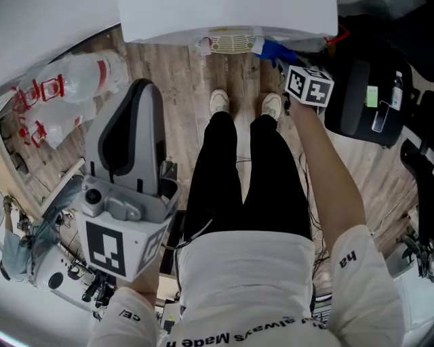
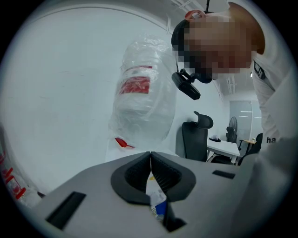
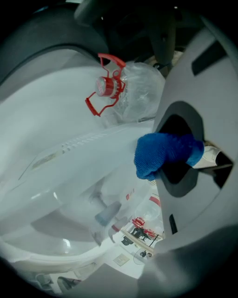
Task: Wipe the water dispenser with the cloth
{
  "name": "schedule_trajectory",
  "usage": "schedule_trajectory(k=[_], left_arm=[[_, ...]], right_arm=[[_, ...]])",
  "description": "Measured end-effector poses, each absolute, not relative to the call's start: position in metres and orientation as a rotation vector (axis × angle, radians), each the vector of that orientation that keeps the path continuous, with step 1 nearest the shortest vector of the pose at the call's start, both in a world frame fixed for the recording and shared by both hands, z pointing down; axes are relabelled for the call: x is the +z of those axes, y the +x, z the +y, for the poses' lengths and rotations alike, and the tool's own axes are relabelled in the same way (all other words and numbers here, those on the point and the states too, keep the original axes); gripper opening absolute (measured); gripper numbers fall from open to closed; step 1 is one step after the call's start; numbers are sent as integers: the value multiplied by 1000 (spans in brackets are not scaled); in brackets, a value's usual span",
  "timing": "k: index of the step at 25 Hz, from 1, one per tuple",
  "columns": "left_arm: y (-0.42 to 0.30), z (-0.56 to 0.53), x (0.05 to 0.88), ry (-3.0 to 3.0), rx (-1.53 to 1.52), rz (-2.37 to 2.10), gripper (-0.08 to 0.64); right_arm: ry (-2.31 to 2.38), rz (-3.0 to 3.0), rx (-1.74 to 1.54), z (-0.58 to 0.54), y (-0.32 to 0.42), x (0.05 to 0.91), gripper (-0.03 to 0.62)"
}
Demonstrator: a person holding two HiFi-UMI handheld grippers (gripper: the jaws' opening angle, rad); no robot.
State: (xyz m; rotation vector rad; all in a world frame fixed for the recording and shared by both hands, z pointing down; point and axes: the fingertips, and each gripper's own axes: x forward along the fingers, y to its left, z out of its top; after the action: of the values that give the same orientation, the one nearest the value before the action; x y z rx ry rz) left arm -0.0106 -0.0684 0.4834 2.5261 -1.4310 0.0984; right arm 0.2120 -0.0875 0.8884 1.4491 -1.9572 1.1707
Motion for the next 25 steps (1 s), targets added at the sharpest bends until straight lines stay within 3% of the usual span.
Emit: schedule_trajectory(k=[8,17,25], left_arm=[[-13,-68,482,2522,57,-1441,20],[-36,-60,481,2491,51,-1495,20],[-65,-51,482,2444,44,-1569,20]], right_arm=[[1510,-2082,1155,-31,176,806,95],[1450,-2358,1238,-20,89,708,95],[1336,-2470,1311,-37,22,677,95]])
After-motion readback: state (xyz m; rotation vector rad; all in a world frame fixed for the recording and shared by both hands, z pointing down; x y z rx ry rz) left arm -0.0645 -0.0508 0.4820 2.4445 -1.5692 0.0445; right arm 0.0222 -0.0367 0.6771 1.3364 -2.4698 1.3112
